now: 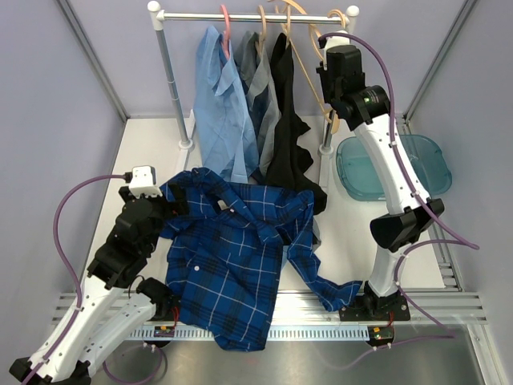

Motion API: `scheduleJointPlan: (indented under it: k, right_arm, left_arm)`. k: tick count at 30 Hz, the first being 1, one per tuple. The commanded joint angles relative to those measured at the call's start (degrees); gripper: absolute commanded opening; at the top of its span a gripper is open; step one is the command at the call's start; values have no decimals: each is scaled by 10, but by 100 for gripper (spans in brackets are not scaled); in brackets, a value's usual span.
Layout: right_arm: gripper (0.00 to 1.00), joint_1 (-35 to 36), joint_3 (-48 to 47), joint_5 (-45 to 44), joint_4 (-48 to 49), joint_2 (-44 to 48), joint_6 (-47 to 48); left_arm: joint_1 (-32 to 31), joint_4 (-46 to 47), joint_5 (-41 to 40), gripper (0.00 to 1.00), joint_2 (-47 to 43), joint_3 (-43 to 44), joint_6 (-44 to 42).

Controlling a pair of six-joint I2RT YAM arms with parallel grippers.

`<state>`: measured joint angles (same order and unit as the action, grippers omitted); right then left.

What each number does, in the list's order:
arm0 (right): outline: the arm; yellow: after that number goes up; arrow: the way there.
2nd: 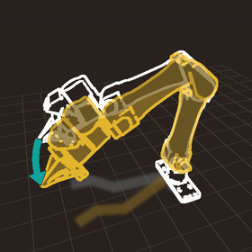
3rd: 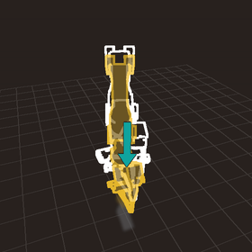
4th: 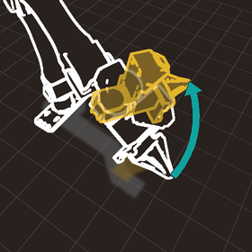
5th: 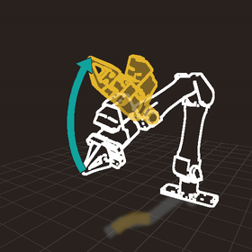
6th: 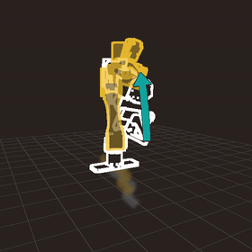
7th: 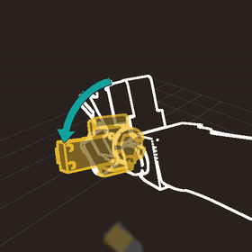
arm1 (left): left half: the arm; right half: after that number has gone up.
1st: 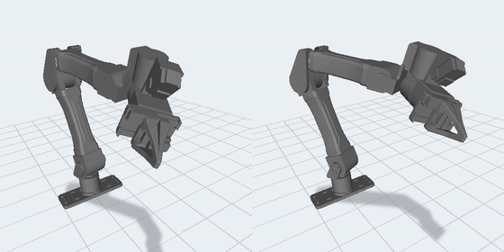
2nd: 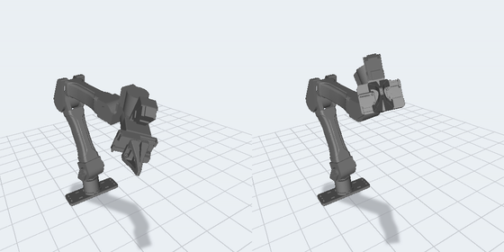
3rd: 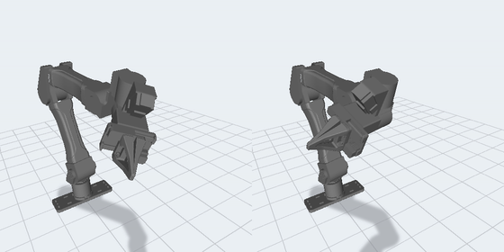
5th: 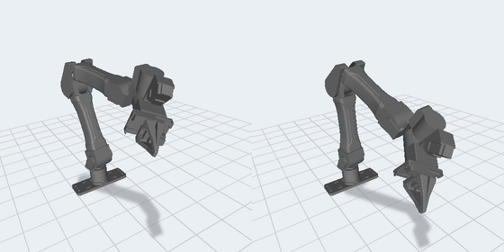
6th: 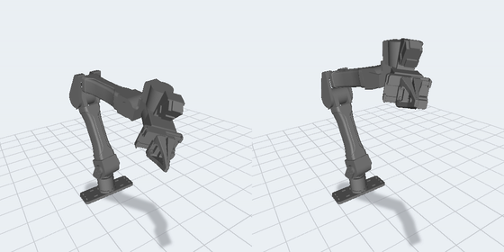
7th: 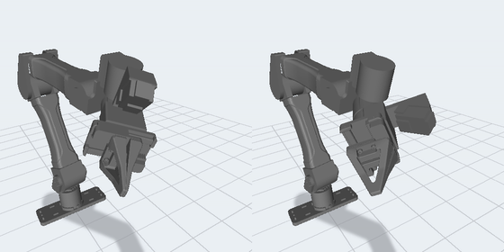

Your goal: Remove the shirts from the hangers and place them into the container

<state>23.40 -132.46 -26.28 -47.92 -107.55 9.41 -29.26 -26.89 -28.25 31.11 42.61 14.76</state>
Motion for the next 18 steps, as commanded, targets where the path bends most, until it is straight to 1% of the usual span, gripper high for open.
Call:
scheduleJointPlan:
  k: [1,8,18]
  right_arm:
    - [0,-7,-2,-3,-1,-10,5]
    - [0,-9,-8,4,11,-6,7]
    - [0,-9,-48,-10,20,-7,25]
  left_arm:
    - [3,24,12,93,-1,-2,4]
    - [4,24,11,93,-1,-2,5]
    - [5,24,12,93,-2,-2,5]
